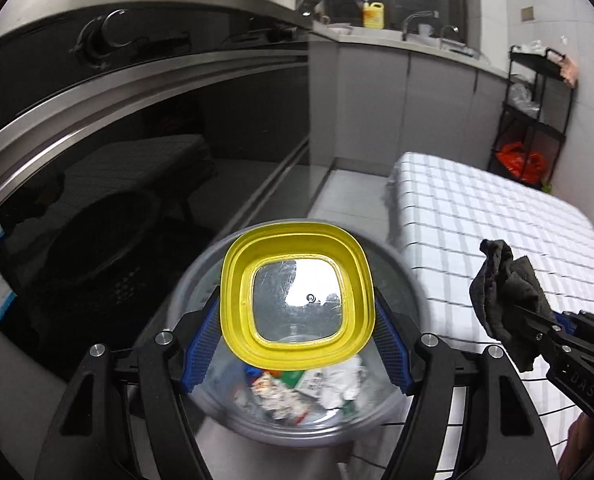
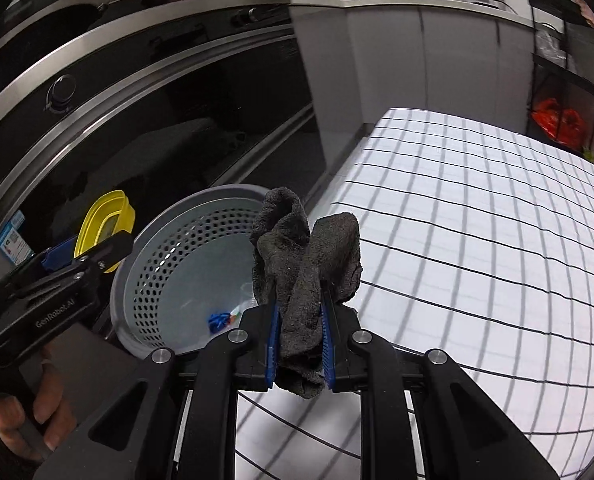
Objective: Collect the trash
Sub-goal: 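Carry container and glove over the grey basket and open both grippers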
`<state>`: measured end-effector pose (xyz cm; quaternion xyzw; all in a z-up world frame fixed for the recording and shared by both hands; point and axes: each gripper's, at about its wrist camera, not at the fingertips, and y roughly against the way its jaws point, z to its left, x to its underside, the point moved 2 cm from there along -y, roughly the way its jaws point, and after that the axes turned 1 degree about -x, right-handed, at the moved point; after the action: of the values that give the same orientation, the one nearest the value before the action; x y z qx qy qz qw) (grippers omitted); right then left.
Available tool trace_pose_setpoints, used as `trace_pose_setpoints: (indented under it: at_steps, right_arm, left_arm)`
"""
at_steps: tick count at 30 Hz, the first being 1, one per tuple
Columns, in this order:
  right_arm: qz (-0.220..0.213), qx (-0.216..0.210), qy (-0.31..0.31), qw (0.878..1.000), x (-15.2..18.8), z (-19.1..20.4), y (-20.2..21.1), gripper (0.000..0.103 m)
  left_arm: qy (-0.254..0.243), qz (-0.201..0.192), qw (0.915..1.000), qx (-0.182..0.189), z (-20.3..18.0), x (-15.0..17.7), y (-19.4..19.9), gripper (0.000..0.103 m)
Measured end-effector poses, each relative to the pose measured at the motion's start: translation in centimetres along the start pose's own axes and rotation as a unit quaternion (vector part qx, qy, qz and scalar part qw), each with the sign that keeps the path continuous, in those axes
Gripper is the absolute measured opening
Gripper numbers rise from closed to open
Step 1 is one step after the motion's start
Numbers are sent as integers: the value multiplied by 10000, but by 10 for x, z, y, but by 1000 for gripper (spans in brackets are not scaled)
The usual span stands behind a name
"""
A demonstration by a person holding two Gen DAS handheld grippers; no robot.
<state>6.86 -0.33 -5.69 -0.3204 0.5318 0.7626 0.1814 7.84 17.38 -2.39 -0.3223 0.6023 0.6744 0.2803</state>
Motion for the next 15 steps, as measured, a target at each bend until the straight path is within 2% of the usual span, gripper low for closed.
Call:
trace_pose_setpoints:
  at_steps: [5, 15]
  right_arm:
    - [118, -172, 187, 9996, -12, 23, -26, 17]
    - [308, -404, 293, 9983, -26, 39, -63, 17]
  left_arm:
    - [133, 81, 9999, -32, 15, -1, -7, 67]
    - [346, 419, 9985, -27, 27, 1, -31, 67]
